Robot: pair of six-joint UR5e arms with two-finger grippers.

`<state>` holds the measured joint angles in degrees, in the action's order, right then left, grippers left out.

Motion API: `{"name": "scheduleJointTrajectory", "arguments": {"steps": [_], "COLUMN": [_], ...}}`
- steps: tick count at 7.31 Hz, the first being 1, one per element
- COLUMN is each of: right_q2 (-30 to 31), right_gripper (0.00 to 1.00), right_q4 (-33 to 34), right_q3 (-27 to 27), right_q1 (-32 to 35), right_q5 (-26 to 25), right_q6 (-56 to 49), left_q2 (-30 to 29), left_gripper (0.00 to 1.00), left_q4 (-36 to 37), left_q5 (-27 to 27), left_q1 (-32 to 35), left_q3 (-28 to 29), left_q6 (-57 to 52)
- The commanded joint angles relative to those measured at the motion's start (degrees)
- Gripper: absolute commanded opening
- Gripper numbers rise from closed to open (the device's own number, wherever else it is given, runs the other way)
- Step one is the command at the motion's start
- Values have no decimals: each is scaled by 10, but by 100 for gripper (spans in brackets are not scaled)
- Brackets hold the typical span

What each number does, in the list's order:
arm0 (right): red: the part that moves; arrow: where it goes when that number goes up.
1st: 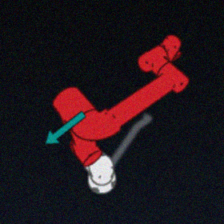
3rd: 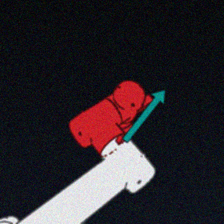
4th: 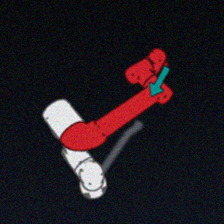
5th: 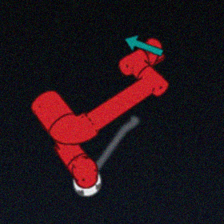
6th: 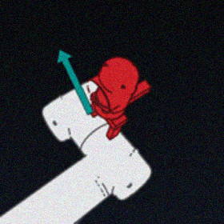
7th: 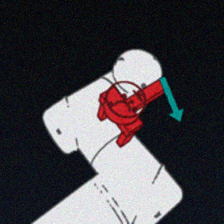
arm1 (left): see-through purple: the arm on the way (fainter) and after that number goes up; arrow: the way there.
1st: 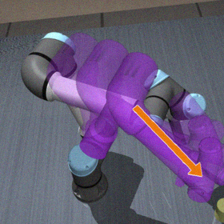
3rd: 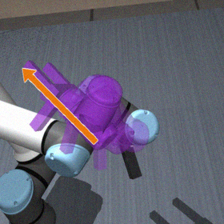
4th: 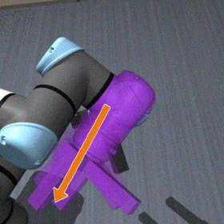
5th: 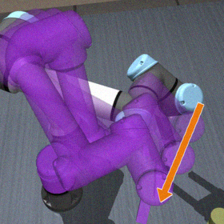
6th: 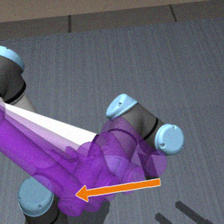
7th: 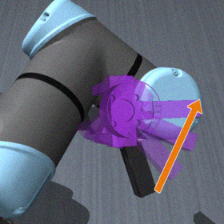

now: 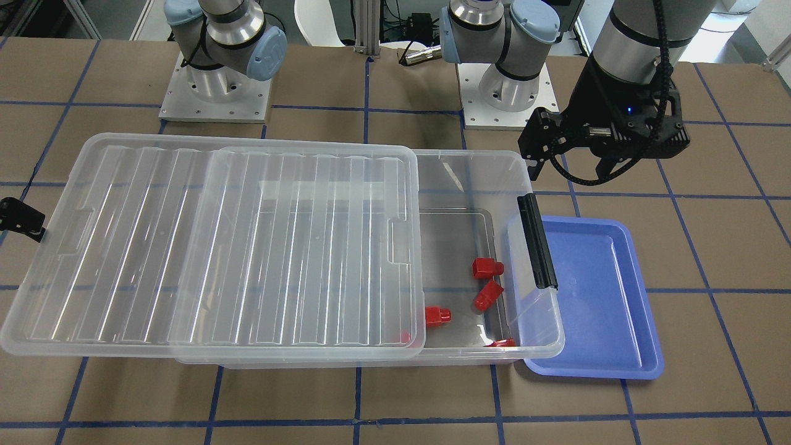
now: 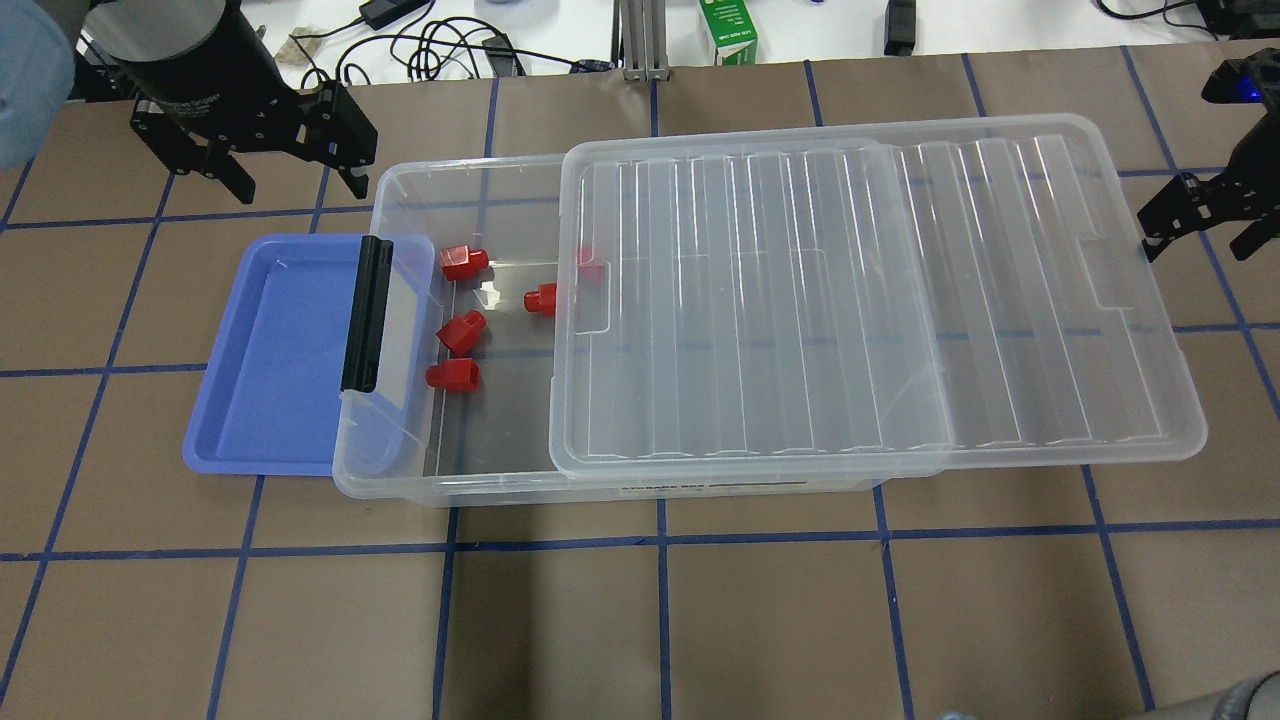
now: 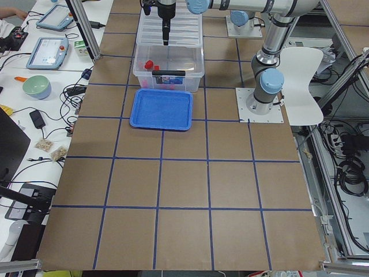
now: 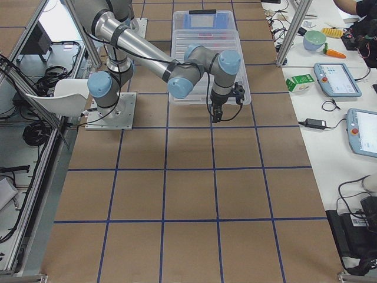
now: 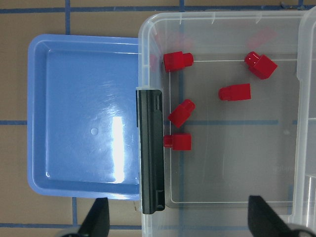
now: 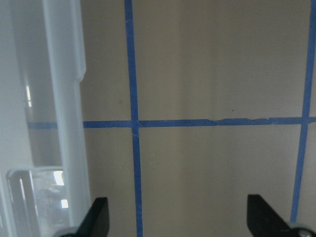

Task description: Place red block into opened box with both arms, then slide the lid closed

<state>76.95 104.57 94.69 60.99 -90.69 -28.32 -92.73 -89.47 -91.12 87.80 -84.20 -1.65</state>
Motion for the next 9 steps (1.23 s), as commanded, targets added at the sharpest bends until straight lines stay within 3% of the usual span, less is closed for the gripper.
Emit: {"name": "scheduleJointTrajectory", "arguments": {"steps": [1,7,9], "right_q2": [-1,-1,0], "right_gripper": [100,100,100], "right_q4": [0,5,11], "right_q3": [1,1,1], "right_q1": [32,147,163], "right_q5": [8,9,10], "right_q6": [20,177,185], "left_q2": [0,1,1], "left_gripper": [100,100,100], "left_q4": [0,0,0], "left_q5": [1,1,0], "left_q1": [0,0,0], "left_q3": [0,0,0], "left_q6": [0,1,1]}}
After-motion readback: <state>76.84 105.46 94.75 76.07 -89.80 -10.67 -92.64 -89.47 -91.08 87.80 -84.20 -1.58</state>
